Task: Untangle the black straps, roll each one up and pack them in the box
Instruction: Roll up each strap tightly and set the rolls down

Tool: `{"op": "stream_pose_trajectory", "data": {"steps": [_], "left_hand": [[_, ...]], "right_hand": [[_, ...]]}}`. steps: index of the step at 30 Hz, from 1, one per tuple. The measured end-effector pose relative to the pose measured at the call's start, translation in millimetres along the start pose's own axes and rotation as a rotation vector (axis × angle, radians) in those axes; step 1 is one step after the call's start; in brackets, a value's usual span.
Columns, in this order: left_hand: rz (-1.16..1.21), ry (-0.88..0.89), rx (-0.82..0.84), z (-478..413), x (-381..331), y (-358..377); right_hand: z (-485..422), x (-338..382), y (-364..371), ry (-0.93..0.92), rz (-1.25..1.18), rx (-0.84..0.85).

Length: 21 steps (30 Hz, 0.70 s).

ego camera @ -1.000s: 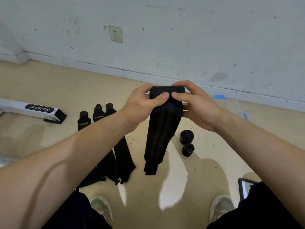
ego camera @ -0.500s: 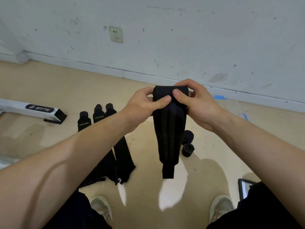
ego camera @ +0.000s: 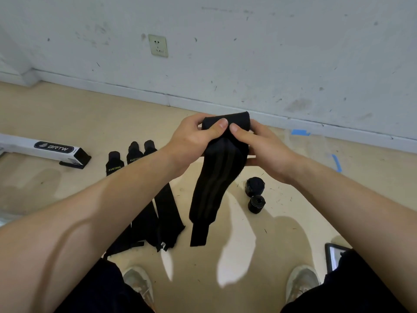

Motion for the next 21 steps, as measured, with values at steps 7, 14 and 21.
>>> {"op": "stream_pose_trajectory", "data": {"steps": [7, 14, 21], "left_hand": [[-0.092, -0.064, 0.068, -10, -14, -14], [-0.435, 0.28, 0.0, -10, -22, -13], [-0.369, 0.365, -0.087, 2, -15, 1]], "right_hand": [[-6, -1, 2, -0.115, 0.103, -0.012], [-3, 7, 4, -0.037, -0.002, 0.003], [-8, -2, 7, 0.052, -0.061, -0.134]]}}
Point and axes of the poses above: each hand's wrist, its own z-axis away from the middle knuckle, its own y-axis out of the palm, x = y × z, the point moved 5 cm from there along -z, towards the middle knuckle, and after that the axes turned 12 degrees about -x, right-handed, at the moved point
